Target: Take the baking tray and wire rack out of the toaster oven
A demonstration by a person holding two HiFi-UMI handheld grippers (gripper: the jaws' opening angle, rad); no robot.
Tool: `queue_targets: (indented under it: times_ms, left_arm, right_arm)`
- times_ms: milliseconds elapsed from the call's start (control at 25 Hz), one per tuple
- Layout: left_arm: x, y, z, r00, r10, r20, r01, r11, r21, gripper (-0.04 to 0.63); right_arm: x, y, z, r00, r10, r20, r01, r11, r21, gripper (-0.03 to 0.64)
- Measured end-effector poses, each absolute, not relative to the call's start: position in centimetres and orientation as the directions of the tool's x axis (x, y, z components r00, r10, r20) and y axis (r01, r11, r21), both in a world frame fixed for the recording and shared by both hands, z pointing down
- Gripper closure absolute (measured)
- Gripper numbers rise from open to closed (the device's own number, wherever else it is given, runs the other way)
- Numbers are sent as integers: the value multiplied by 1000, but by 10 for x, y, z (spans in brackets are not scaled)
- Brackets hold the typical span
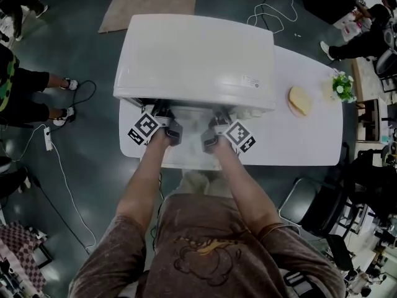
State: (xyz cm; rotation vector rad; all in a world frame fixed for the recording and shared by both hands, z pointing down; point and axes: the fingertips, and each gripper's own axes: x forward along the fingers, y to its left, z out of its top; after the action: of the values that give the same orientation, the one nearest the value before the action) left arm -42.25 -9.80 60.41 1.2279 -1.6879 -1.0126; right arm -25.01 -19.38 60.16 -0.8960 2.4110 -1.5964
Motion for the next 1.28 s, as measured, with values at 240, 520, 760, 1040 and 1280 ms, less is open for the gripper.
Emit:
queue_targets:
  times_ms: [240,520,760,1040,1280]
  left_arm:
    - [-428,-101,610,-216,-964,155,-291,215,932,482]
    - [-424,-98,612,-196,-969,153,-252,201,947,488]
    - [-409,-76,614,-193,-970,145,-229,188,955,494]
    - [-395,-54,616,-187,-972,145,-212,184,960,499]
    - [-374,-22,618,-182,-973,142,-175,174,969,507]
  right_arm:
    - [-250,-198,605,-811,-542,222,-405,246,-880,507]
    - [-248,-196,604,-830,-512,220,-383,237,-893,529]
    - [-234,-175,605,-847,-477,233,-376,230,-898,537]
    - [-220,-152,608,-874,-420,244,-367,242,-898,540]
    - [-200,-120,610,-892,-370,259,-363,246,-899,545]
